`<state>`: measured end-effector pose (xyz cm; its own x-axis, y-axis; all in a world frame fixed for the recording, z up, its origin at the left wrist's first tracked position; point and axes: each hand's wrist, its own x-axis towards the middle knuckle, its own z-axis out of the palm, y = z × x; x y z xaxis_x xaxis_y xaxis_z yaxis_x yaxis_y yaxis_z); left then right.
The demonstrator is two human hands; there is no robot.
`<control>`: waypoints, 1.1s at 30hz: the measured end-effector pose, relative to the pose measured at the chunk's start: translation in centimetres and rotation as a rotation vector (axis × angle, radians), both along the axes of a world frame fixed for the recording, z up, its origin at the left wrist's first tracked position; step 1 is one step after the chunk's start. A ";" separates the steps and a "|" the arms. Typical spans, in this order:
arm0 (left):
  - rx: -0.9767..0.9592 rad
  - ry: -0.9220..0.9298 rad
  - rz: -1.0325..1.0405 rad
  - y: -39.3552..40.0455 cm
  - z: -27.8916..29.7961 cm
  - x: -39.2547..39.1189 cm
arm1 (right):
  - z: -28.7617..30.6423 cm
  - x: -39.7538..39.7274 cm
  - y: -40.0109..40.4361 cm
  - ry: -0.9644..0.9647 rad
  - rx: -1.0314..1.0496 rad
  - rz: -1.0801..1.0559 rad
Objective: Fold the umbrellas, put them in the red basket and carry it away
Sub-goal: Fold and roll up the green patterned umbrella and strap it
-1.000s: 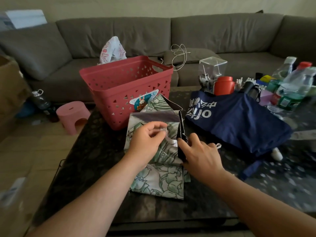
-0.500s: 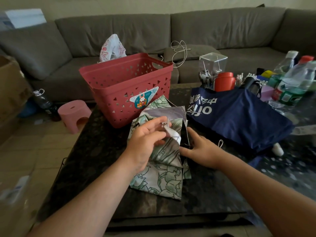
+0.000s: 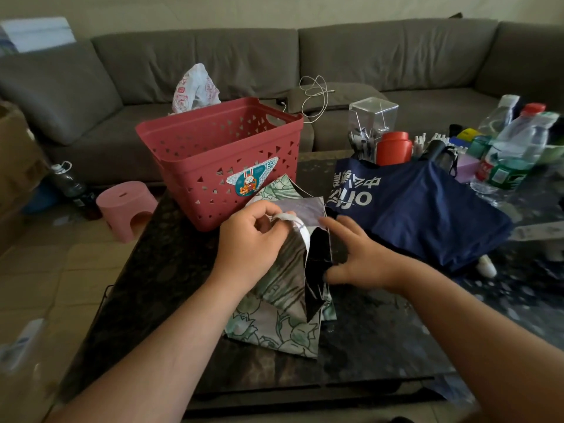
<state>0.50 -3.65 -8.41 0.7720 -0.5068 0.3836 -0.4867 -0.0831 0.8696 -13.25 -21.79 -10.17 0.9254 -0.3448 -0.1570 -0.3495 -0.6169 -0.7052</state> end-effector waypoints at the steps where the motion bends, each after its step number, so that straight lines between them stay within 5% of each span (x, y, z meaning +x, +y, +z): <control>1: 0.020 0.004 -0.009 -0.4 0.0 0.0 | 0.5 0.0 0.3 -0.111 -0.014 -0.018; 4: 0.100 0.043 -0.027 -0.9 -0.4 -0.3 | 2.1 0.2 1.2 -0.392 0.070 0.014; 10: 0.131 0.231 -0.174 -1.1 -1.5 -0.4 | 1.6 1.3 2.6 -0.305 -0.182 0.064; 19: 0.220 0.018 -0.084 0.9 -1.7 1.3 | 6.2 0.8 0.4 -0.330 0.359 0.002; 22: 0.291 -0.074 -0.096 1.1 -1.6 1.1 | 8.2 0.7 -1.1 -0.179 0.170 0.029; 27: 0.392 -0.099 -0.171 1.6 -2.1 1.3 | 8.3 3.9 -3.4 -0.122 -0.635 -0.139; 30: 0.482 -0.095 -0.259 2.0 -2.2 1.2 | 5.8 5.7 -2.7 -0.447 -0.657 -0.326; 33: 0.518 -0.101 -0.299 2.4 -2.3 1.0 | 3.1 5.0 -3.2 -0.485 -0.567 -0.330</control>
<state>1.52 -1.29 -10.68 0.5398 -0.8366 0.0930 -0.6320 -0.3298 0.7013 -8.27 -25.02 -7.04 0.6825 -0.5180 0.5156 -0.3113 -0.8443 -0.4362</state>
